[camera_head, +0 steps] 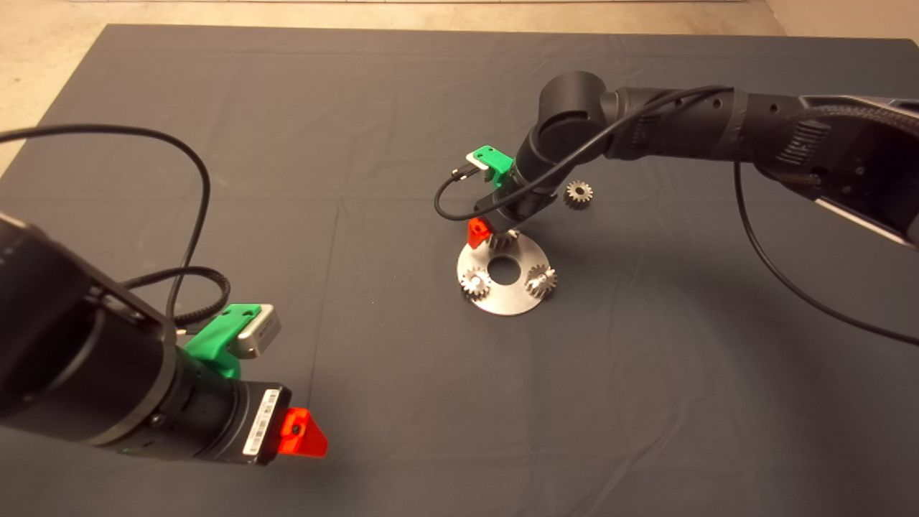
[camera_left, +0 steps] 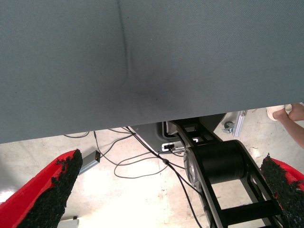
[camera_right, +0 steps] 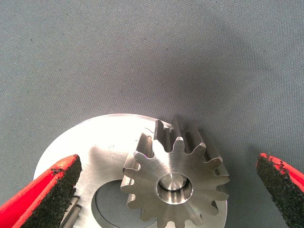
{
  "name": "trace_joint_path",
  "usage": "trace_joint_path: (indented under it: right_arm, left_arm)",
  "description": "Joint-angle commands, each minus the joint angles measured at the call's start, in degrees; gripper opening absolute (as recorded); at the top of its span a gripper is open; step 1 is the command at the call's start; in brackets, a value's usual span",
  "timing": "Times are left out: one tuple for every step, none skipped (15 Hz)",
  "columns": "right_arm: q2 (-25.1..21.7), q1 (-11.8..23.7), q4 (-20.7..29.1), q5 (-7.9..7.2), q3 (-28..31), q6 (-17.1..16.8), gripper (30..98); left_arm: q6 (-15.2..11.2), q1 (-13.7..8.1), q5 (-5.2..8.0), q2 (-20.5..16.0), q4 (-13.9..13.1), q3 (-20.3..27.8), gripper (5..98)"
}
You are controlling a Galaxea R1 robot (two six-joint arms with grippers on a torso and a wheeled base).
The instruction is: Remove an incorrectly installed larger gear and replace it with the correct smaller gear
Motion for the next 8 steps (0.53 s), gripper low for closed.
trace_joint_path:
  right_arm:
    - [-0.1, 1.4, -1.7, -0.72, 0.5, -0.3, 97.8]
    - [-0.1, 1.4, -1.7, -1.07, 0.5, -0.3, 97.8]
    - [-0.1, 1.4, -1.8, -1.52, 0.5, -0.4, 97.8]
    - [-0.1, 1.4, -1.8, -2.12, 0.5, -0.7, 97.3]
    - [-0.1, 1.4, -1.8, -2.56, 0.5, -1.2, 95.9]
    - [-0.1, 1.4, -2.0, -3.54, 0.5, -1.4, 95.7]
    - [-0.1, 1.4, -2.0, -3.88, 0.5, -1.5, 95.7]
    - [-0.1, 1.4, -2.0, -3.90, 0.5, -1.5, 95.7]
  left_arm:
    - [-0.1, -0.4, 0.23, -0.2, -0.8, 0.7, 97.6]
    - [-0.1, -0.4, 0.23, -0.2, -0.8, 0.8, 97.6]
    - [-0.1, -0.4, 0.23, -0.2, -0.8, 0.8, 97.6]
    - [-0.1, -0.4, 0.23, -0.2, -0.8, 0.8, 97.6]
    - [-0.1, -0.4, 0.23, -0.2, -0.8, 0.8, 97.6]
    - [-0.1, -0.4, 0.23, -0.2, -0.8, 0.8, 97.6]
    - [-0.1, -0.4, 0.23, -0.2, -0.8, 0.8, 97.6]
    - [-0.1, -0.4, 0.23, -0.2, -0.8, 0.8, 97.6]
